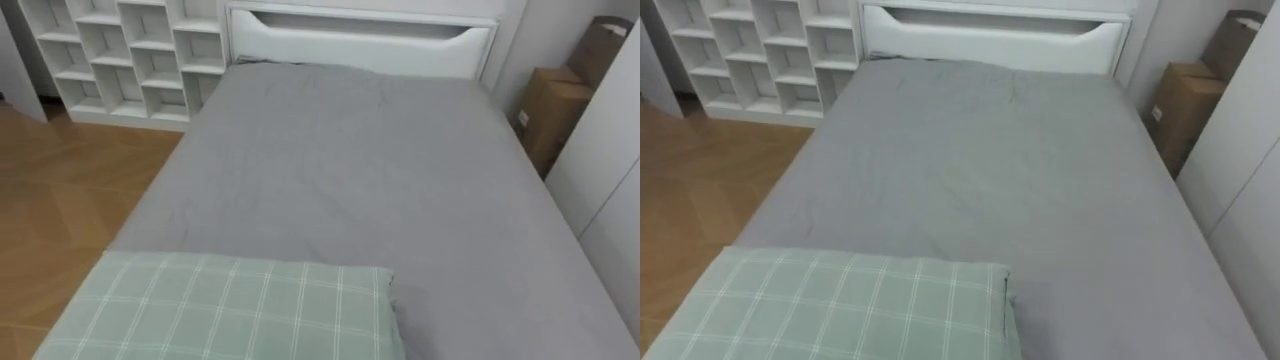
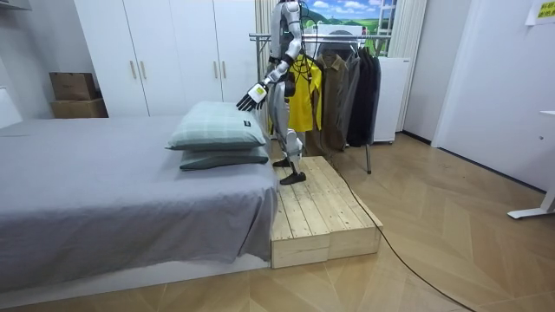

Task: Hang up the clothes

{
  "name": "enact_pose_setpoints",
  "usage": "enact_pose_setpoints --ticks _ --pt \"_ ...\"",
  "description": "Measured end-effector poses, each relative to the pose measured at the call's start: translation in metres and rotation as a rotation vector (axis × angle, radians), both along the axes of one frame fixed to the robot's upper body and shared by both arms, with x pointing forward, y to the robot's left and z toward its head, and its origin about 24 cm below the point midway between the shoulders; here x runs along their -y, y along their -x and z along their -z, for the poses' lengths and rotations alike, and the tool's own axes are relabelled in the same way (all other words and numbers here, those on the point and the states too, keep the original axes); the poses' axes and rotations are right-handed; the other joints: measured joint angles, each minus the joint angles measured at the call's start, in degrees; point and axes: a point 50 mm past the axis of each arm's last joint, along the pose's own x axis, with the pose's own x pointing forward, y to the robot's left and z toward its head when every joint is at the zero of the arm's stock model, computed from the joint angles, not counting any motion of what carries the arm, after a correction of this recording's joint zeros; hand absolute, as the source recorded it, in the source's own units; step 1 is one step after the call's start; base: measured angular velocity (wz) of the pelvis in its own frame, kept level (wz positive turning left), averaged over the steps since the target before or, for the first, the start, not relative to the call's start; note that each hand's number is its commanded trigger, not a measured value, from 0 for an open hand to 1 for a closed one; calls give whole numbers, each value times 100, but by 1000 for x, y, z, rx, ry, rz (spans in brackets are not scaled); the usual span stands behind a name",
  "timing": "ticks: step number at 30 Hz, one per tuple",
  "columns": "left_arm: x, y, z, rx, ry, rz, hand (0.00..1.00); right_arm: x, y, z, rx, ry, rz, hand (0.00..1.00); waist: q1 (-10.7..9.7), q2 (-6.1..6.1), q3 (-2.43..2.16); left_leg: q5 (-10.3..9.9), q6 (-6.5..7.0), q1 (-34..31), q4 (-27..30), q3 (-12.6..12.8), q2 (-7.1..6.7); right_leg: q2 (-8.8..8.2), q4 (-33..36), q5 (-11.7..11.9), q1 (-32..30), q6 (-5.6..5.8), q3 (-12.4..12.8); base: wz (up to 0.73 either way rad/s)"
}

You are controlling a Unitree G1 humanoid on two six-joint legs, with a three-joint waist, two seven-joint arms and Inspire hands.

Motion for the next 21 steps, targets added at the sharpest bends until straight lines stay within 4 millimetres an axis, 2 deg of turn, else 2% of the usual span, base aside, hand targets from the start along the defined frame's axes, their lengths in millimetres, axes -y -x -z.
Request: enact_pose_setpoints --ticks 10,14,16,18,21 --pt "-21 47 21 -193 -1 -167 0 2 16 2 -37 -19 115 0 44 25 -25 -1 -6 110 -143 -43 0 19 -6 1 74 4 13 1" --pt "-35 98 33 -409 -28 -310 0 3 22 3 -44 -21 148 0 32 59 -44 1 -6 173 -187 -30 -5 21 -2 9 93 11 75 -3" --pt "-36 121 36 -491 -33 -345 0 4 24 3 -45 -22 161 0 36 73 -37 1 -6 161 -180 -47 -17 12 -3 14 101 19 66 5" --pt "-36 132 37 -532 -29 -371 0 3 24 3 -49 -29 155 0 47 74 -36 1 -5 167 -183 -40 -21 8 -4 15 102 21 74 0" --pt "-36 133 37 -553 -27 -373 0 3 24 3 -49 -43 157 0 55 83 -29 1 -5 169 -184 -45 -21 9 -4 15 116 21 110 0"
